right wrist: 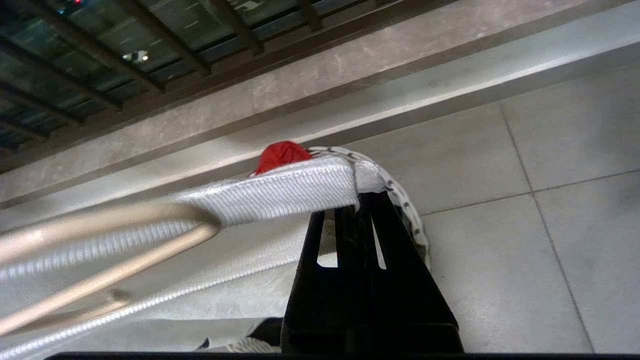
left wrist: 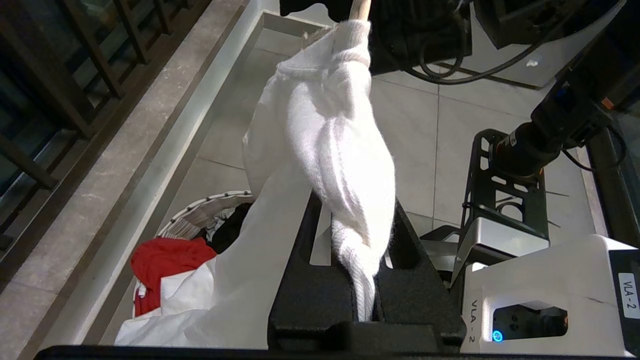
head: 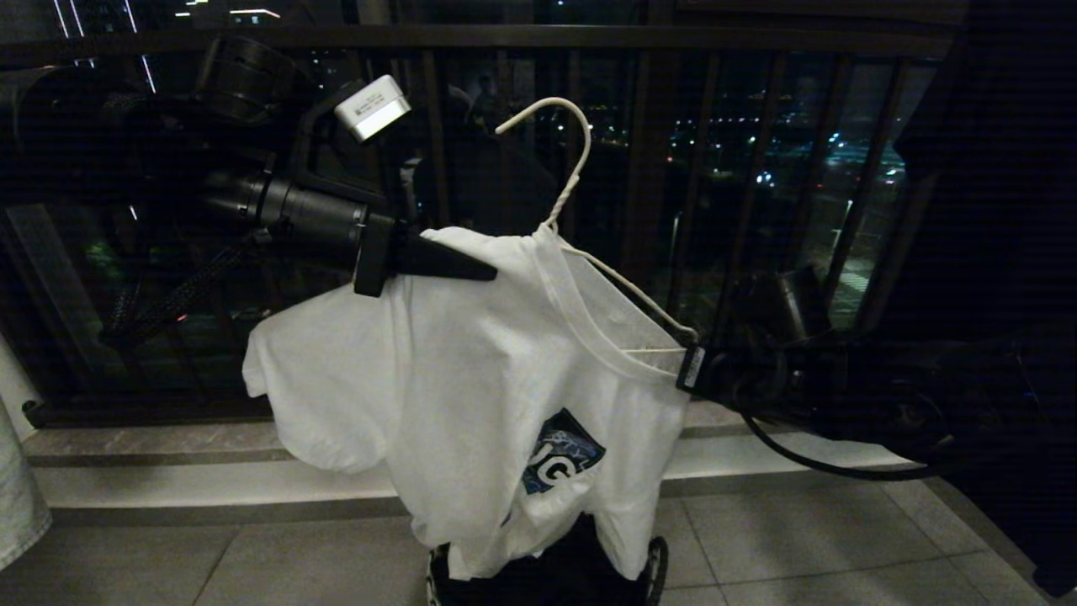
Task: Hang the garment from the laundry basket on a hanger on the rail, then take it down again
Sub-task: Hang the clothes on the clothes rack
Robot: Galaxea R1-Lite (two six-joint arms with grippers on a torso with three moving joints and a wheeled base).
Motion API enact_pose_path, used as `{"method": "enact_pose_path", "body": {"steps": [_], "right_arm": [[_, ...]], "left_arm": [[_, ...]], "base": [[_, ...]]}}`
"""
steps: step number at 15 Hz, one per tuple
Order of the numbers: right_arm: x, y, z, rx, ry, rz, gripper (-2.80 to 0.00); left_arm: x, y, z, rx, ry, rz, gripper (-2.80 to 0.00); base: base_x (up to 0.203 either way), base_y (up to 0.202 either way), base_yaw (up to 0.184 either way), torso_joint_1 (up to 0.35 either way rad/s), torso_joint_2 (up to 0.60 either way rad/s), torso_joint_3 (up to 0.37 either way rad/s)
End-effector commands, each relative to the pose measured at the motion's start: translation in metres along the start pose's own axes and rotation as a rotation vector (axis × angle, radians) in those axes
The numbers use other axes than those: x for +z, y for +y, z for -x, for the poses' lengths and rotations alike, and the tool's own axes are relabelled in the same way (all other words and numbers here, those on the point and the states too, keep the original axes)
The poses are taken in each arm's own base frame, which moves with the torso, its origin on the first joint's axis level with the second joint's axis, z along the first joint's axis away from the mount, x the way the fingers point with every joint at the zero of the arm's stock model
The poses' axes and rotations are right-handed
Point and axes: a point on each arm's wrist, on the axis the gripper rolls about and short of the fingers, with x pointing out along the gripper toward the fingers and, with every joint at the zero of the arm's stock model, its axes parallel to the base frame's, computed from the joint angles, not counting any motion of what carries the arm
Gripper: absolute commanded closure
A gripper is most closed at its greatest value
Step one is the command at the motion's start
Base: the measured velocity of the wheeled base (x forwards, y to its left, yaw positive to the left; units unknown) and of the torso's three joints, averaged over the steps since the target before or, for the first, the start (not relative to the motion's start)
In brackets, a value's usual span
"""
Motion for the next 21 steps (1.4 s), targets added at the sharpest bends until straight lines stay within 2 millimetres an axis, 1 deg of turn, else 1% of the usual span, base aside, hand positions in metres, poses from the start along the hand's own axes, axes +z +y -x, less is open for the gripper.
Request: {"method": "enact_pose_path", "body": {"steps": [1, 4, 9, 11, 17, 21], "right_arm": [[0.005, -0.004, -0.001, -0.010, -0.014, -0.012, 0.00], [0.010, -0.008, -0.003, -0.013, -0.040, -0.005, 0.00], [0.015, -0.008, -0.001, -0.009, -0.059, 0.011, 0.00], [0.022, -0.009, 0.001, 0.000, -0.091, 0.021, 0.00], [0.050, 0.003, 0.024, 0.058, -0.200, 0.054, 0.00], [0.077, 0.017, 0.037, 0.098, -0.295, 0.093, 0.00]], "left_arm": [[0.000, 0.000, 0.000, -0.005, -0.001, 0.000, 0.00], [-0.001, 0.001, -0.001, -0.006, 0.002, 0.002, 0.00], [-0.002, 0.002, -0.002, -0.006, 0.005, 0.005, 0.00], [-0.003, 0.004, -0.003, -0.007, 0.007, 0.008, 0.00], [-0.007, 0.014, -0.011, -0.009, 0.008, 0.009, 0.00], [-0.011, 0.022, -0.017, -0.010, -0.001, 0.006, 0.00]], "base": [[0.000, 0.000, 0.000, 0.000, 0.00, 0.000], [0.000, 0.000, 0.000, 0.000, 0.00, 0.000], [0.000, 0.000, 0.000, 0.000, 0.00, 0.000], [0.000, 0.000, 0.000, 0.000, 0.00, 0.000], [0.000, 0.000, 0.000, 0.000, 0.00, 0.000], [0.000, 0.000, 0.000, 0.000, 0.00, 0.000]]}}
